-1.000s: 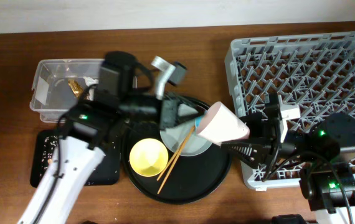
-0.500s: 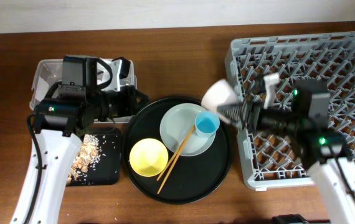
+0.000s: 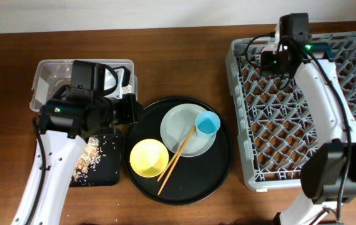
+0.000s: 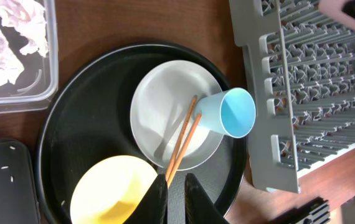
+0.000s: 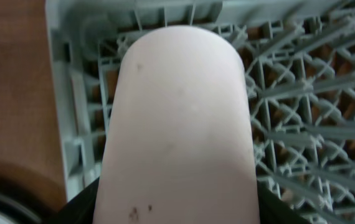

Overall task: Sort waste into correct bins and load items into the dishwasher rack
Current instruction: 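Place the pink cup upside down in the rack with the right gripper, then grasp the blue cup with the left gripper and lift it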

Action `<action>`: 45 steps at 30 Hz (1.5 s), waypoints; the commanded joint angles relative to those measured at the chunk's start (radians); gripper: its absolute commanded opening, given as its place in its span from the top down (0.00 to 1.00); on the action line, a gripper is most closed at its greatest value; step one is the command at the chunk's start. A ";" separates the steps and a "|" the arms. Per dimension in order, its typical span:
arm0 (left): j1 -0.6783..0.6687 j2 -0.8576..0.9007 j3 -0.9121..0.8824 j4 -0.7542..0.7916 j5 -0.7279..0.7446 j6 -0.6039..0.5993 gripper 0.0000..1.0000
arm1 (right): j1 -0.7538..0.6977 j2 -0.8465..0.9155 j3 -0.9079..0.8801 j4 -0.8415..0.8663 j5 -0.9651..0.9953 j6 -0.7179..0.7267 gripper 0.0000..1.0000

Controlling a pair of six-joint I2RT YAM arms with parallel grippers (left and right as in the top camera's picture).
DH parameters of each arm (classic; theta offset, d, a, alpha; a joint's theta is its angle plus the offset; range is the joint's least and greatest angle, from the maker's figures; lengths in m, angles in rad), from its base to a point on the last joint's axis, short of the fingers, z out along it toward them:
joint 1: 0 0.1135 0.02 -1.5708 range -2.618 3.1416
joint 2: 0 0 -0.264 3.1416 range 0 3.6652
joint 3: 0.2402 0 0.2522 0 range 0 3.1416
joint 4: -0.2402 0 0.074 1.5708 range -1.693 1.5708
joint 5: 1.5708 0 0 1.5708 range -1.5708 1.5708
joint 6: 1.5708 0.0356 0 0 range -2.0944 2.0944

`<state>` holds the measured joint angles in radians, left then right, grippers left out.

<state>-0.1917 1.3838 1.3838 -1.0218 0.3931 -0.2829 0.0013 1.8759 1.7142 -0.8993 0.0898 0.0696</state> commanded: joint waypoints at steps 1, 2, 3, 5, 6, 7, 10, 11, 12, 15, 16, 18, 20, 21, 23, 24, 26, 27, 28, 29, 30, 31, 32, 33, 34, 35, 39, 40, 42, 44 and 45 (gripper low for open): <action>-0.032 0.002 -0.011 -0.001 -0.025 0.016 0.89 | -0.004 0.042 0.012 0.033 0.028 -0.014 0.54; -0.039 0.002 -0.011 -0.001 -0.031 0.016 0.89 | -0.004 0.058 0.012 0.033 0.029 -0.014 0.54; -0.044 0.002 -0.011 -0.001 -0.045 0.016 0.89 | -0.004 0.071 0.012 0.032 0.033 -0.014 0.54; -0.047 0.002 -0.011 -0.001 -0.055 0.016 0.89 | -0.004 0.089 0.010 0.032 0.067 -0.014 0.53; -0.047 0.002 -0.011 -0.001 -0.055 0.016 0.89 | -0.006 0.094 0.010 0.028 0.071 -0.013 0.54; -0.047 0.002 -0.011 -0.001 -0.055 0.016 0.89 | -0.013 0.105 0.008 0.016 0.072 -0.013 0.54; -0.047 0.002 -0.011 -0.001 -0.055 0.016 0.89 | -0.030 0.118 0.002 0.016 0.067 -0.013 0.30; -0.047 0.002 -0.011 -0.001 -0.054 0.016 0.89 | -0.030 0.118 0.002 0.014 0.045 -0.013 0.22; -0.047 0.002 -0.011 -0.001 -0.054 0.016 0.89 | -0.030 0.117 0.005 0.011 0.027 -0.014 0.18; -0.047 0.002 -0.011 -0.005 -0.054 0.016 0.89 | -0.030 0.116 0.039 -0.029 0.019 -0.013 0.09; -0.047 0.002 -0.011 -0.007 -0.054 0.016 0.89 | -0.030 0.116 0.063 -0.052 0.019 -0.013 0.09; -0.047 0.002 -0.011 -0.009 -0.054 0.016 0.89 | -0.030 0.116 0.114 -0.104 0.019 -0.013 0.13; -0.047 0.002 -0.011 -0.009 -0.054 0.016 0.89 | -0.030 0.114 0.163 -0.156 -0.002 -0.013 0.14; -0.047 0.002 -0.011 -0.010 -0.054 0.016 0.89 | -0.030 0.112 0.189 -0.183 -0.049 -0.014 0.14; -0.047 0.002 -0.011 -0.013 -0.054 0.016 0.89 | -0.029 0.103 0.240 -0.248 -0.217 -0.050 0.17; -0.047 0.002 -0.011 -0.013 -0.054 0.016 0.89 | -0.027 0.095 0.259 -0.290 -0.320 -0.099 0.20; -0.047 0.002 -0.011 -0.012 -0.054 0.016 0.90 | -0.010 0.057 0.274 -0.401 -0.544 -0.186 0.22; -0.048 0.002 -0.011 -0.013 -0.048 0.015 0.90 | 0.001 0.038 0.274 -0.434 -0.553 -0.189 0.26; -0.054 0.002 -0.011 -0.012 -0.031 0.015 0.89 | 0.011 0.020 0.274 -0.461 -0.550 -0.189 0.27; -0.065 0.002 -0.011 -0.011 -0.018 0.014 0.89 | 0.012 0.006 0.274 -0.483 -0.550 -0.188 0.26; -0.093 0.002 -0.011 -0.009 -0.016 -0.001 0.87 | 0.011 -0.008 0.274 -0.501 -0.548 -0.185 0.25; -0.118 0.002 -0.011 -0.005 -0.017 -0.014 0.85 | 0.009 -0.018 0.274 -0.515 -0.546 -0.185 0.25; -0.154 0.005 -0.011 0.007 -0.021 -0.032 0.83 | 0.003 -0.031 0.274 -0.531 -0.534 -0.174 0.22; -0.184 0.010 -0.011 0.023 -0.039 -0.057 0.80 | -0.003 -0.040 0.274 -0.542 -0.502 -0.151 0.21; -0.227 0.021 -0.011 0.047 -0.091 -0.106 0.76 | -0.006 -0.049 0.274 -0.557 -0.456 -0.135 0.20; -0.273 0.039 -0.011 0.080 -0.158 -0.153 0.71 | -0.011 -0.056 0.274 -0.579 -0.409 -0.132 0.20; -0.433 0.172 -0.011 0.235 -0.273 -0.203 0.59 | -0.029 -0.061 0.274 -0.682 -0.345 -0.132 0.18; -0.456 0.212 -0.011 0.261 -0.292 -0.203 0.59 | -0.030 -0.061 0.274 -0.692 -0.332 -0.132 0.18; -0.485 0.291 -0.011 0.300 -0.330 -0.204 0.59 | -0.030 -0.061 0.274 -0.700 -0.320 -0.132 0.18; -0.496 0.382 -0.011 0.344 -0.330 -0.204 0.59 | -0.030 -0.061 0.274 -0.700 -0.320 -0.132 0.18; -0.496 0.417 -0.011 0.359 -0.330 -0.204 0.59 | -0.030 -0.061 0.274 -0.700 -0.320 -0.132 0.18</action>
<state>-0.6823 1.7031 1.3773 -0.6941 0.1154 -0.4690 -0.0231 1.8332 1.9713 -1.5959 -0.2550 -0.0704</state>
